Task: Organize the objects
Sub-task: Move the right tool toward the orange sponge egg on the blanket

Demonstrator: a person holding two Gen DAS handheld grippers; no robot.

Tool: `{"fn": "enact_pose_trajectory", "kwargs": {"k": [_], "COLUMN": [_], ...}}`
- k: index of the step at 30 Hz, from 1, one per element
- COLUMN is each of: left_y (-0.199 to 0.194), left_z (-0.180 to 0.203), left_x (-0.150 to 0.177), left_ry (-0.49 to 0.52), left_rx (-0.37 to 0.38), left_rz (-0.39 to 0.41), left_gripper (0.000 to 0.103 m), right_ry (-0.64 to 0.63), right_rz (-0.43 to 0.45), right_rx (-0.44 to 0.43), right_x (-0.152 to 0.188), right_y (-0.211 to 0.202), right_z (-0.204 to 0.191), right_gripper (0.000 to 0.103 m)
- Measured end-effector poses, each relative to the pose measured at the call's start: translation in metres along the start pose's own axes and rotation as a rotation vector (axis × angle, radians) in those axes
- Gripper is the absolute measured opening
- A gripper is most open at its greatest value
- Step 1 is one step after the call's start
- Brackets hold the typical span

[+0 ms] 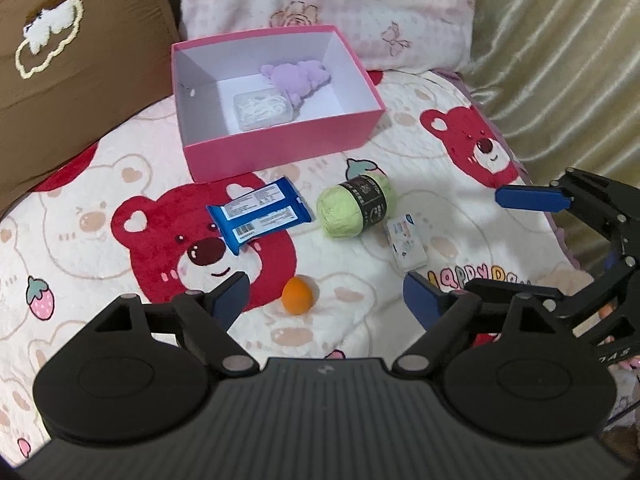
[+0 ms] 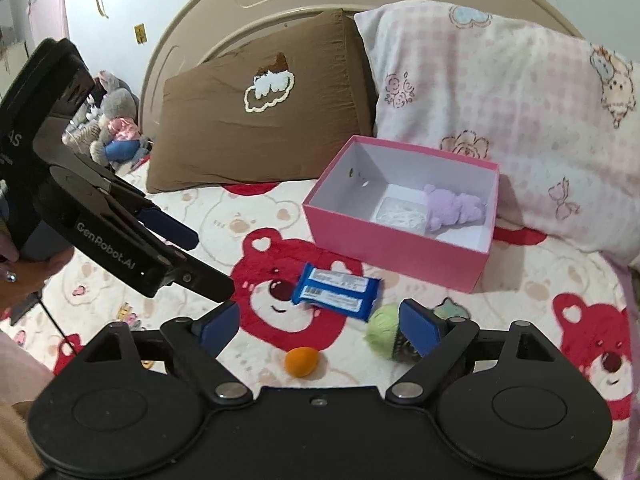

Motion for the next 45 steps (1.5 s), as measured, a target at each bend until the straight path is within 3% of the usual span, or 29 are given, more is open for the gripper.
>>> {"fn": "enact_pose_trajectory", "kwargs": {"k": [6,13,22,29,33,37,45], "left_y": [0.012,0.035,0.051,0.074,0.098,0.111,0.137], "left_z": [0.006,0.008,0.016,0.008,-0.001,-0.010,-0.030], "left_x": [0.018,0.036,0.058,0.069,0.078,0.084,0.089], "left_ry": [0.034,0.021,0.054,-0.005,-0.075,-0.127,-0.221], "left_rx": [0.000,0.027,-0.010,0.004,0.009,0.021,0.015], "left_rz": [0.063,0.030,0.072,0.090,0.026,0.034,0.085], "left_gripper": [0.085,0.085,0.085,0.085,0.084,0.084,0.083], "right_ry": [0.043,0.042,-0.006,-0.104,-0.171,-0.220,-0.102], "right_rz": [0.006,-0.015,-0.043,-0.057,-0.075,-0.106,-0.134], "right_rx": [-0.030,-0.034,-0.088,-0.078,-0.088,-0.107,-0.088], "right_x": [0.024,0.049,0.074,0.090,0.097,0.099,0.097], "right_y": [0.009,0.036,0.062,0.086,0.101,0.117,0.155], "right_z": [0.003,-0.001,-0.014,-0.024,-0.028,-0.027,0.003], "right_gripper": [0.089,0.089,0.089,0.089,0.083,0.083,0.083]}}
Point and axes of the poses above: each gripper's, at about its wrist camera, not at the fingertips, and y roughly the way its jaws point, z to its right, x to its underside, the point moved 3 cm from there along y, roughly the way its jaws point, and after that the axes turned 6 degrees about -x, right-handed, at the moved point
